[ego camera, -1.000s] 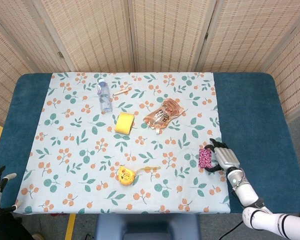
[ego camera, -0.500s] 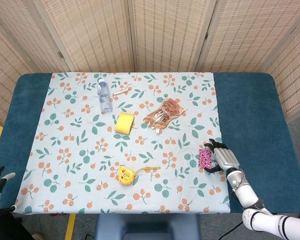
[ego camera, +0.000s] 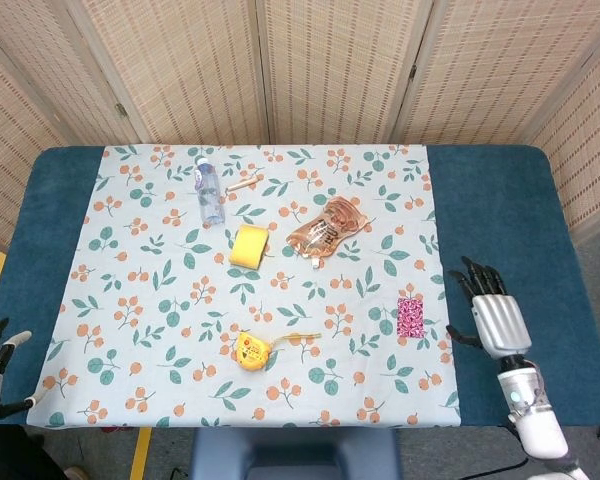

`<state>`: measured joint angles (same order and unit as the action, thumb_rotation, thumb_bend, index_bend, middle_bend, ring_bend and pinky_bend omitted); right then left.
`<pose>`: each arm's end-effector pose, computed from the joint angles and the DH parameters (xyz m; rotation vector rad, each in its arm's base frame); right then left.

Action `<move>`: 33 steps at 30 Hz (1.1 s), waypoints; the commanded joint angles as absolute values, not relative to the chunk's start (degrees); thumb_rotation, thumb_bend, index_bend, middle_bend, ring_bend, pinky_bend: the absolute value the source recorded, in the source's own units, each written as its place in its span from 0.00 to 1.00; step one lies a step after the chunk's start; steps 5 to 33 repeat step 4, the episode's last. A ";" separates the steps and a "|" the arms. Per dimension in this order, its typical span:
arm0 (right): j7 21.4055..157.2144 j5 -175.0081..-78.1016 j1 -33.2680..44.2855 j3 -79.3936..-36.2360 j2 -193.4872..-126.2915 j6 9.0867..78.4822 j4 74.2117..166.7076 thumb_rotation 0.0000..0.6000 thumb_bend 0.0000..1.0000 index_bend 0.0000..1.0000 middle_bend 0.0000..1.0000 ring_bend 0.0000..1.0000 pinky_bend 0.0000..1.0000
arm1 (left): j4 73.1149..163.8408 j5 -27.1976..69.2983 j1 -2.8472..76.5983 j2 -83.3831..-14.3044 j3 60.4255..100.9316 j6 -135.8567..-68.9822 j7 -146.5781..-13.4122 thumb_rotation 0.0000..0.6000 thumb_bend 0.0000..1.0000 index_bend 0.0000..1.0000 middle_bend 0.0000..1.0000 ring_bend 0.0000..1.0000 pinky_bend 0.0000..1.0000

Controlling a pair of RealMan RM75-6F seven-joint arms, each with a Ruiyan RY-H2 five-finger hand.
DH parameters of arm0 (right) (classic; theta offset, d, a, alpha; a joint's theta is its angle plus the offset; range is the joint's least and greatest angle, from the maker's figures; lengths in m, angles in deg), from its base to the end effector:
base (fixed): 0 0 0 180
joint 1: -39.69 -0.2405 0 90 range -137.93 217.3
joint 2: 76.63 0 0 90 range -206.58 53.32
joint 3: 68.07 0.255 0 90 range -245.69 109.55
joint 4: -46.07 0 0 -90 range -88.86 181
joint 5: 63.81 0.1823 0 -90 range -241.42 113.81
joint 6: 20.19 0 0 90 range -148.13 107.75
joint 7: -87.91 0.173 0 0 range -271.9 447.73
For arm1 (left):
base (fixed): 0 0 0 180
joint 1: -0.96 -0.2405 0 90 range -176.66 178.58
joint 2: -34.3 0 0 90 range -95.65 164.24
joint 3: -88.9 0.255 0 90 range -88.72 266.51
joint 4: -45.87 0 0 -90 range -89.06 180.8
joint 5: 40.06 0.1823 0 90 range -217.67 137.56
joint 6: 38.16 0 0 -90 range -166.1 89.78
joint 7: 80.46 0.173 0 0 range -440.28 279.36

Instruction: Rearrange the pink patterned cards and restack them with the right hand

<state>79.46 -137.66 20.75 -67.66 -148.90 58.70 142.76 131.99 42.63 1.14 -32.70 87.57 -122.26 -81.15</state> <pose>-0.2589 -0.2629 0.1167 1.4700 -1.0257 0.9255 -0.3426 0.1763 0.1753 -1.3179 -0.9697 -0.7548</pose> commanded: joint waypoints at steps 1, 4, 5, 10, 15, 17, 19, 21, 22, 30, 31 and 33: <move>81.83 -144.74 26.68 -70.61 -145.40 66.03 144.71 1.00 0.25 0.13 0.04 0.00 0.00 | 132.73 43.22 1.59 -33.05 87.10 -122.93 -80.12 1.00 0.19 0.22 0.00 0.01 0.00; 82.06 -147.22 29.11 -71.18 -144.73 69.52 144.75 1.00 0.25 0.13 0.04 0.00 0.00 | 133.36 43.78 1.80 -33.66 86.56 -124.08 -78.99 1.00 0.19 0.22 0.00 0.01 0.00; 82.06 -147.22 29.11 -71.18 -144.73 69.52 144.75 1.00 0.25 0.13 0.04 0.00 0.00 | 133.36 43.78 1.80 -33.66 86.56 -124.08 -78.99 1.00 0.19 0.22 0.00 0.01 0.00; 82.06 -147.22 29.11 -71.18 -144.73 69.52 144.75 1.00 0.25 0.13 0.04 0.00 0.00 | 133.36 43.78 1.80 -33.66 86.56 -124.08 -78.99 1.00 0.19 0.22 0.00 0.01 0.00; 82.06 -147.22 29.11 -71.18 -144.73 69.52 144.75 1.00 0.25 0.13 0.04 0.00 0.00 | 133.36 43.78 1.80 -33.66 86.56 -124.08 -78.99 1.00 0.19 0.22 0.00 0.01 0.00; 82.06 -147.22 29.11 -71.18 -144.73 69.52 144.75 1.00 0.25 0.13 0.04 0.00 0.00 | 133.36 43.78 1.80 -33.66 86.56 -124.08 -78.99 1.00 0.19 0.22 0.00 0.01 0.00; 82.06 -147.22 29.11 -71.18 -144.73 69.52 144.75 1.00 0.25 0.13 0.04 0.00 0.00 | 133.36 43.78 1.80 -33.66 86.56 -124.08 -78.99 1.00 0.19 0.22 0.00 0.01 0.00; 82.06 -147.22 29.11 -71.18 -144.73 69.52 144.75 1.00 0.25 0.13 0.04 0.00 0.00 | 133.36 43.78 1.80 -33.66 86.56 -124.08 -78.99 1.00 0.19 0.22 0.00 0.01 0.00; 82.06 -147.22 29.11 -71.18 -144.73 69.52 144.75 1.00 0.25 0.13 0.04 0.00 0.00 | 133.36 43.78 1.80 -33.66 86.56 -124.08 -78.99 1.00 0.19 0.22 0.00 0.01 0.00; 82.06 -147.22 29.11 -71.18 -144.73 69.52 144.75 1.00 0.25 0.13 0.04 0.00 0.00 | 133.36 43.78 1.80 -33.66 86.56 -124.08 -78.99 1.00 0.19 0.22 0.00 0.01 0.00; 82.06 -147.22 29.11 -71.18 -144.73 69.52 144.75 1.00 0.25 0.13 0.04 0.00 0.00 | 133.36 43.78 1.80 -33.66 86.56 -124.08 -78.99 1.00 0.19 0.22 0.00 0.01 0.00; 82.06 -147.22 29.11 -71.18 -144.73 69.52 144.75 1.00 0.25 0.13 0.04 0.00 0.00 | 133.36 43.78 1.80 -33.66 86.56 -124.08 -78.99 1.00 0.19 0.22 0.00 0.01 0.00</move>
